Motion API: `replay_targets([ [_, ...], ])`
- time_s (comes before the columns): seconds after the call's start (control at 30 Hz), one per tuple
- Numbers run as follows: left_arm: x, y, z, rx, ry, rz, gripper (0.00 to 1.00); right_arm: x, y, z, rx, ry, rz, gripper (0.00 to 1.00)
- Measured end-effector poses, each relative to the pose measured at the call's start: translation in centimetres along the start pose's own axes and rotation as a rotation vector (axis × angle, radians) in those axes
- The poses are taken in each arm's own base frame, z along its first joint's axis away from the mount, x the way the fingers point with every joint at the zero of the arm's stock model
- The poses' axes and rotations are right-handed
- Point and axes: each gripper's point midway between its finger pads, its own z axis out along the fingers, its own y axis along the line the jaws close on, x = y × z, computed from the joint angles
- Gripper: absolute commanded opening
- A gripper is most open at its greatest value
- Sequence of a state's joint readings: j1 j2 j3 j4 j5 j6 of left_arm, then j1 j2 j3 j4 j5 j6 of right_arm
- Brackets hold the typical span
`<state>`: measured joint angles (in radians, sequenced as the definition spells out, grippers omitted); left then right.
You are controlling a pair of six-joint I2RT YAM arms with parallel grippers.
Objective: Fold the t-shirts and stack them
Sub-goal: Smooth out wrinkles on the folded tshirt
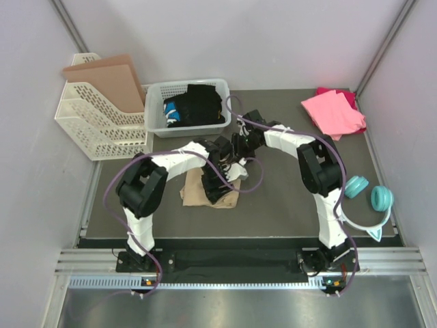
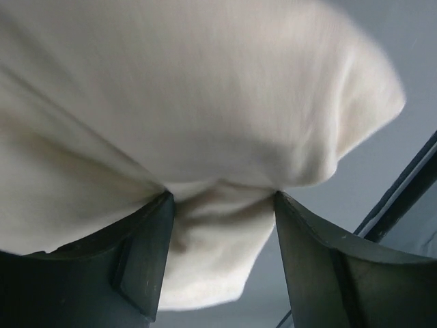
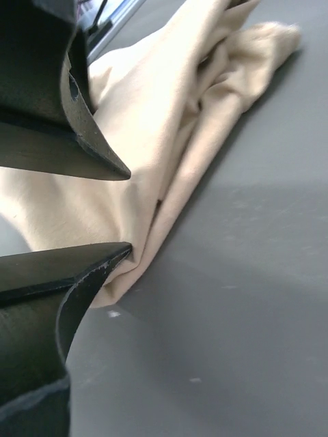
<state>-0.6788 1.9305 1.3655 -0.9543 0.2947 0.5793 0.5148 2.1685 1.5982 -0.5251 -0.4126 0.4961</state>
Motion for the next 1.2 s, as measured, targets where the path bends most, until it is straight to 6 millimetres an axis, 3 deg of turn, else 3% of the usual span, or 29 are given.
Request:
replay_targets([
  [0.17,2.8,0.1,-2.0,-0.035,0.024,0.001,0.67,1.4,-0.8,-0.8,0.01,-0.022,-0.018,0.42],
  [0.3,3.6,0.4,-5.6,-0.084,-0.028,-0.022,0.68,2.5,-1.3,-1.3,0.02,-0.026,-0.023,0.41],
  [0.43,3.9,-0.9,-8.2,-0.111,-0.079,0.004,0.67,3.1,-1.7,-1.6,0.024,-0.041,-0.029,0.4],
  [0.63,7.3,-3.1,-5.8,-0.007,0.029,-0.015,0.66,5.0,-2.4,-2.6,0.045,-0.044,-0.03,0.4],
  [0.83,9.5,-2.5,-3.4,0.013,0.135,-0.039,0.65,6.1,-2.8,-3.0,0.064,-0.051,-0.039,0.4],
  [1.03,10.3,1.6,-1.7,-0.009,0.173,-0.165,0.64,7.2,-2.7,-3.2,0.083,-0.06,-0.059,0.39],
  [1.2,9.4,6.3,-2.4,-0.077,0.129,-0.274,0.65,8.8,-2.1,-3.2,0.097,-0.065,-0.083,0.39],
])
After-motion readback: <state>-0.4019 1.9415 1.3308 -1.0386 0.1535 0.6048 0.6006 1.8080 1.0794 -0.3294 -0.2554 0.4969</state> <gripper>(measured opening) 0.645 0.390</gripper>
